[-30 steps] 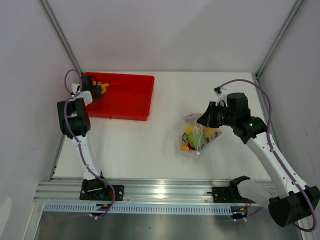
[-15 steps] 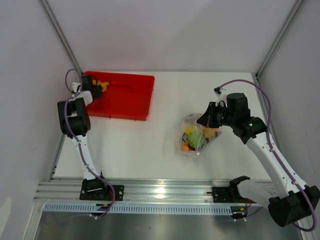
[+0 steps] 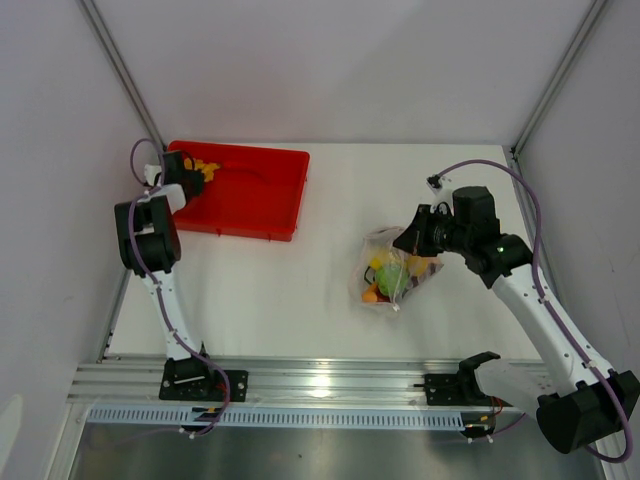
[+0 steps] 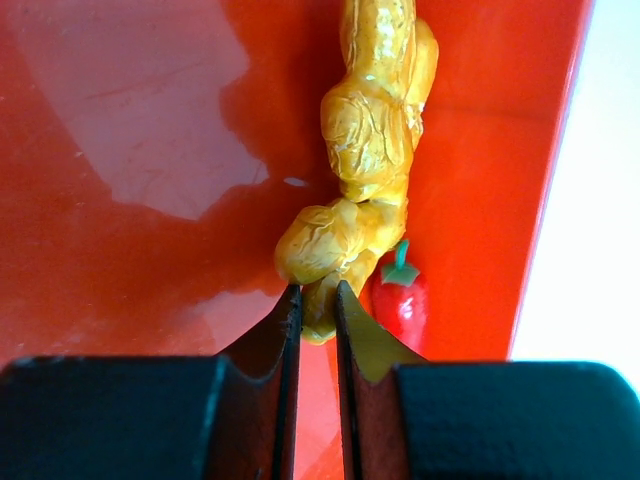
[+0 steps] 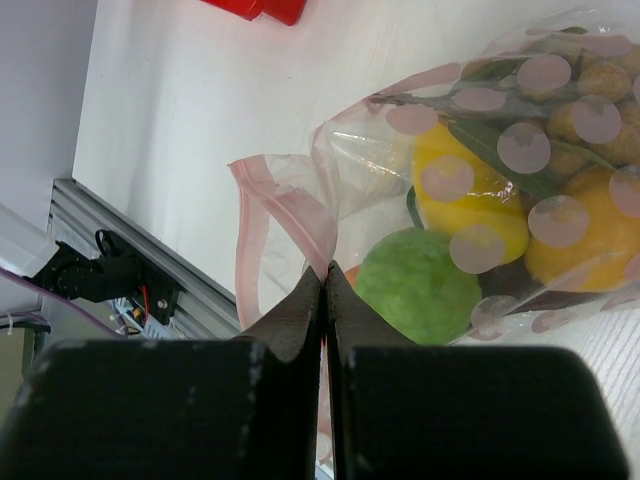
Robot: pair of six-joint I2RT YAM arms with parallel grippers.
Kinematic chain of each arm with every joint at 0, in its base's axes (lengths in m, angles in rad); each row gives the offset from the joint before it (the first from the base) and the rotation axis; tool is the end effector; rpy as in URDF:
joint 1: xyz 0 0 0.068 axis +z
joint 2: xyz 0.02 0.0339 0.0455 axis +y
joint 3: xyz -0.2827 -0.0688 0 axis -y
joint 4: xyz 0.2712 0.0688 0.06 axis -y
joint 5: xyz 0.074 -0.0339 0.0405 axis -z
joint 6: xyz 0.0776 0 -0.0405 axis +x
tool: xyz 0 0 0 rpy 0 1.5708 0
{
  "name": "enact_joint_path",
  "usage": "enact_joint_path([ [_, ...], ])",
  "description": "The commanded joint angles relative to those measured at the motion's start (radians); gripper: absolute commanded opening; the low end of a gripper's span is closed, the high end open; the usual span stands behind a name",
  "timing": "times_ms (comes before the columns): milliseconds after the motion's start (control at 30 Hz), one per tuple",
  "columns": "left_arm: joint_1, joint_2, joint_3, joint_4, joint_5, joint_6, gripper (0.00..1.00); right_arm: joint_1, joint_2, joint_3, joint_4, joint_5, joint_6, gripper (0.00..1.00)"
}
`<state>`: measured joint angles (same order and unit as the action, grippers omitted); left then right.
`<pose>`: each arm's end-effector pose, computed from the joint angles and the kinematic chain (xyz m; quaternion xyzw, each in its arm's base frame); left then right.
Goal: Place the food in the zip-top bag and seal the zipper
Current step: Pick up the fake vegetable from the bin.
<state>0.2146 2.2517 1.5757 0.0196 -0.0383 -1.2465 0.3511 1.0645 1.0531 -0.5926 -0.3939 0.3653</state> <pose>0.5535 0.1237 0.1178 -0.6049 0.6625 -0.2028 0.3924 0.2477 0.1224 0.3349 -0.0848 0.8689 0.3221 0.3661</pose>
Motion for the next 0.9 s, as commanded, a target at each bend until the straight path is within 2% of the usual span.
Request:
enact_joint_path([
  [0, 0.002, -0.082, -0.087, 0.094, 0.025, 0.022, 0.01, -0.003, -0.006, 0.001, 0.043, -0.008, 0.003, 0.0],
  [133, -0.007, -0.181, -0.169, 0.135, 0.026, 0.018, 0.01, -0.004, -0.008, 0.001, 0.047, -0.014, 0.009, 0.0],
  [400, -0.017, -0.438, -0.466, 0.203, 0.026, -0.018, 0.01, -0.004, -0.015, 0.005, 0.036, -0.019, 0.02, 0.0],
  [633, -0.064, -0.722, -0.654, 0.141, 0.074, 0.021, 0.01, -0.001, -0.023, 0.025, 0.002, -0.002, 0.023, 0.0],
  [733, -0.148, -0.884, -0.721, 0.094, 0.075, 0.082, 0.01, -0.001, -0.023, 0.051, -0.028, 0.013, 0.021, 0.0],
  [867, -0.344, -1.084, -0.816, 0.046, 0.1, 0.151, 0.0, 0.0, -0.015, 0.107, -0.082, 0.046, 0.012, 0.0],
])
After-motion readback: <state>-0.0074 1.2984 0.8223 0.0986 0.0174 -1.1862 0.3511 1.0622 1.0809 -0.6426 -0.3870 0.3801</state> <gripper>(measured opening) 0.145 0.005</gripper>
